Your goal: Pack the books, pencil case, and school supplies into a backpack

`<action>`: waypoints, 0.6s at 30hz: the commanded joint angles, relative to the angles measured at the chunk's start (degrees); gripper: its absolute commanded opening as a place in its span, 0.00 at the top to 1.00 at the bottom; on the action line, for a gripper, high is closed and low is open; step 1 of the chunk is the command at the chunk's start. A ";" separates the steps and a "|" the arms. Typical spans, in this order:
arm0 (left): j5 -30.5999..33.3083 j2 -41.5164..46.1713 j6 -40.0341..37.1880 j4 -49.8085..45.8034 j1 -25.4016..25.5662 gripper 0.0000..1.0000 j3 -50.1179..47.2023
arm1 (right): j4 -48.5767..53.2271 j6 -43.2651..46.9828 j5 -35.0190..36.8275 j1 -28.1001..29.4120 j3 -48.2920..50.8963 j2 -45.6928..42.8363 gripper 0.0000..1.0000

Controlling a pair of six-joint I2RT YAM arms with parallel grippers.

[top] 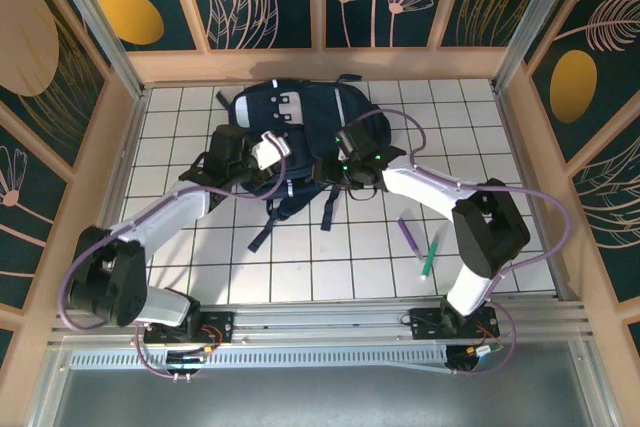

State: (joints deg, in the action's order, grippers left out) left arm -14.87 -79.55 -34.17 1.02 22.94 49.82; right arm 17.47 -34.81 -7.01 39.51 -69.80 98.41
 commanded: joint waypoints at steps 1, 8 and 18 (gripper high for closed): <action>-8.28 1.89 4.73 2.34 0.09 1.00 -2.85 | 3.39 2.18 13.24 4.57 -4.29 1.16 0.41; -7.20 2.03 -1.24 0.53 0.09 0.46 -4.21 | 1.14 -2.78 18.92 8.75 -1.10 2.71 0.42; 6.79 -11.31 -19.00 -2.66 0.01 0.32 1.86 | -4.54 -3.25 14.96 4.73 0.94 3.62 0.50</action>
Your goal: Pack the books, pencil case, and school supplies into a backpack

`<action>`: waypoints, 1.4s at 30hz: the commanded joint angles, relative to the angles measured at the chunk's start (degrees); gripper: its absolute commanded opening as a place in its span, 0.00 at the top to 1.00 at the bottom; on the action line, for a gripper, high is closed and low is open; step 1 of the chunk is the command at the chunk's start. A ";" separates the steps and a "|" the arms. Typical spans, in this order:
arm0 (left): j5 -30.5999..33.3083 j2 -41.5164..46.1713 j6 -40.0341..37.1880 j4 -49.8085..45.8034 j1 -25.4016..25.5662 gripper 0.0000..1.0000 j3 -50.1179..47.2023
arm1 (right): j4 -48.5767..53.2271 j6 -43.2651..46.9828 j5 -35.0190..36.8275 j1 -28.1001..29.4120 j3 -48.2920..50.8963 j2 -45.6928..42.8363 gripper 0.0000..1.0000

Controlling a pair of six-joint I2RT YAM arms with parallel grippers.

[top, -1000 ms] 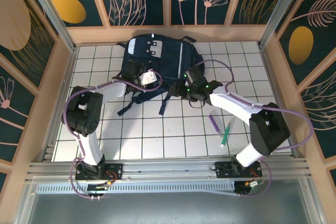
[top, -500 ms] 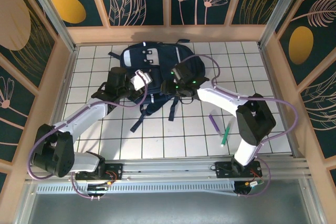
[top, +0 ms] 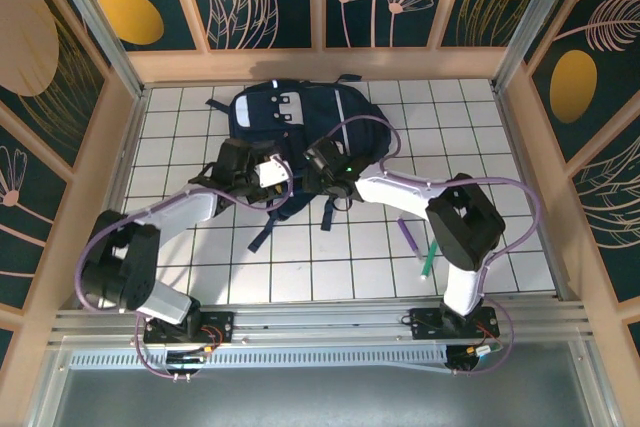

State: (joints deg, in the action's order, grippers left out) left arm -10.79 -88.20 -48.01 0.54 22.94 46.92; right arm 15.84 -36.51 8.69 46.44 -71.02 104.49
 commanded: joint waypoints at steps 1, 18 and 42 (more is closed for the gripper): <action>1.99 -4.34 -6.10 -4.93 -0.01 0.27 7.07 | -3.53 -1.72 -1.20 -3.07 3.84 -3.78 0.50; 16.40 -18.42 1.15 -3.12 3.34 0.26 15.19 | -6.56 -0.20 -4.02 -7.41 14.29 -16.61 0.50; -11.93 -1.58 27.94 -11.46 3.60 1.00 15.73 | 2.59 13.15 0.96 -2.71 4.03 -10.08 0.37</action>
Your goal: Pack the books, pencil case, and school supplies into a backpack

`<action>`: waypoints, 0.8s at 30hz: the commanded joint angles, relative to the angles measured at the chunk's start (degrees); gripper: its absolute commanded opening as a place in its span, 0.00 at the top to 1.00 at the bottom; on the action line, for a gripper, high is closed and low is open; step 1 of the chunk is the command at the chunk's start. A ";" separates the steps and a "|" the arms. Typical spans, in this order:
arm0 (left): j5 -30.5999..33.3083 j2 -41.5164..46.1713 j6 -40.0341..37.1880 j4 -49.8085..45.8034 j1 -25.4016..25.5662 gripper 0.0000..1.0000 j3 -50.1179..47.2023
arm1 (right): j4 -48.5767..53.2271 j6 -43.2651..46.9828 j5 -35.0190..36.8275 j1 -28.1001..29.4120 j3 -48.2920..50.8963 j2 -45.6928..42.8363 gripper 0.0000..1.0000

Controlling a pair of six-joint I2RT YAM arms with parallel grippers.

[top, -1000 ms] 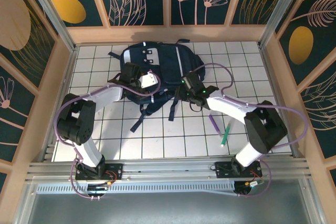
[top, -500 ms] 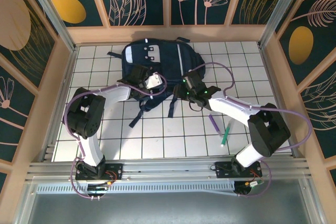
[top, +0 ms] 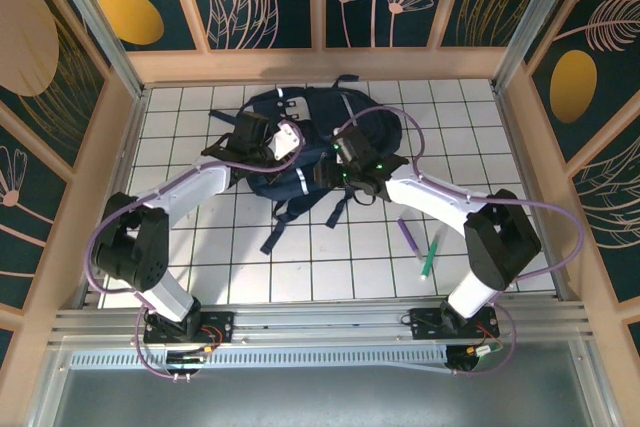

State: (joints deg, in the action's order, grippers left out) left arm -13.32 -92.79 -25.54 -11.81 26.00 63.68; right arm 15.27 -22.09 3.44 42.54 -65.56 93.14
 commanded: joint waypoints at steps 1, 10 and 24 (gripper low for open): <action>-10.04 3.50 6.12 1.13 0.54 1.00 -1.48 | 3.06 -3.03 7.51 1.75 -1.46 0.91 0.37; -15.41 4.01 8.78 1.01 0.50 1.00 -1.77 | 9.47 -16.81 25.16 8.43 -4.57 1.24 0.43; -15.76 6.50 9.71 2.32 0.54 1.00 -4.60 | 19.36 -26.08 37.17 10.97 -10.87 8.13 0.64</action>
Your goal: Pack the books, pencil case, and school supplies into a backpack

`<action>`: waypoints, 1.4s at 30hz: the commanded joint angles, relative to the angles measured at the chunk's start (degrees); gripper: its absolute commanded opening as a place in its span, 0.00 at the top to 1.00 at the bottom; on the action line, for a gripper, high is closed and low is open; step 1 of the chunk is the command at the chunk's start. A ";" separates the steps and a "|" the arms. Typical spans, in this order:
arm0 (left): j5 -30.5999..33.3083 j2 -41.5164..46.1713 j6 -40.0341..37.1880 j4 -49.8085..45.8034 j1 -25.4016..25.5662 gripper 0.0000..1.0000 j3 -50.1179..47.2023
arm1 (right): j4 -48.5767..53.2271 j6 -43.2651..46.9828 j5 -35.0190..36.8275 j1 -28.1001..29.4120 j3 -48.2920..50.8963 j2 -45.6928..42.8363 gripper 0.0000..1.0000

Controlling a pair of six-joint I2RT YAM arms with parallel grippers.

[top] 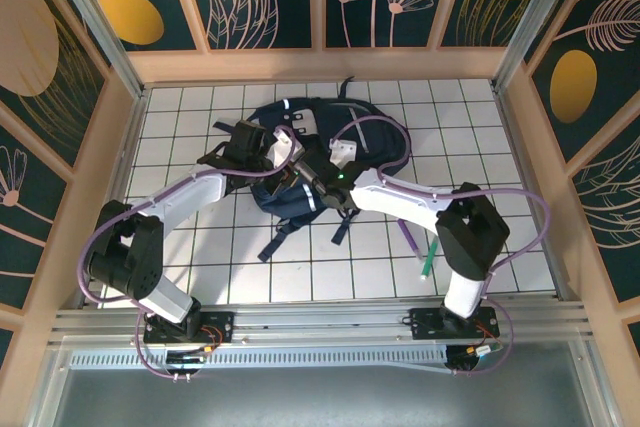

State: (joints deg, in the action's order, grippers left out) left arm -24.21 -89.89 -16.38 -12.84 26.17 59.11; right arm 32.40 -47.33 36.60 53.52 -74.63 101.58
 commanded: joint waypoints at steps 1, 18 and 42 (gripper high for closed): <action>-4.25 3.79 0.24 3.20 0.41 1.00 -0.05 | 1.43 0.82 3.32 -0.07 -1.45 -0.79 0.72; 3.78 7.28 -13.98 1.45 0.37 1.00 -2.23 | -2.00 23.06 -33.29 -13.22 9.30 -14.51 1.00; 28.02 0.68 -28.84 -1.56 -11.44 0.24 1.64 | -11.20 43.99 -57.29 -12.11 19.45 -19.40 1.00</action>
State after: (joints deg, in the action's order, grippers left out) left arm -4.34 -85.76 -46.17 -12.60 15.79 54.70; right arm 22.70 -5.17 -18.09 37.69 -52.64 81.41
